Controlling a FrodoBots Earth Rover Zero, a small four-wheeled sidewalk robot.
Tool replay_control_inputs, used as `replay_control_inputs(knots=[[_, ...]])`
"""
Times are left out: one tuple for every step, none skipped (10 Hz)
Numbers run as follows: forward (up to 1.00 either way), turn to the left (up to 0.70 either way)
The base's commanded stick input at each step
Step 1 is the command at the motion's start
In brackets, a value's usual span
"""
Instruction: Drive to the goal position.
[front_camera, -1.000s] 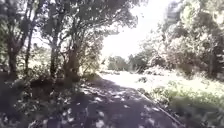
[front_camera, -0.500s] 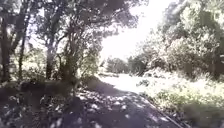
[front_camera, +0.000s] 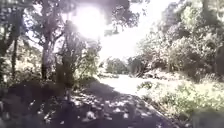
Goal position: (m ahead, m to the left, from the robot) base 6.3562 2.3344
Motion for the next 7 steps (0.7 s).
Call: replay_control_inputs(knots=[[0.50,0.00],[0.50,0.00],[0.50,0.00],[0.50,0.00],[0.50,0.00],[0.50,0.00],[0.50,0.00]])
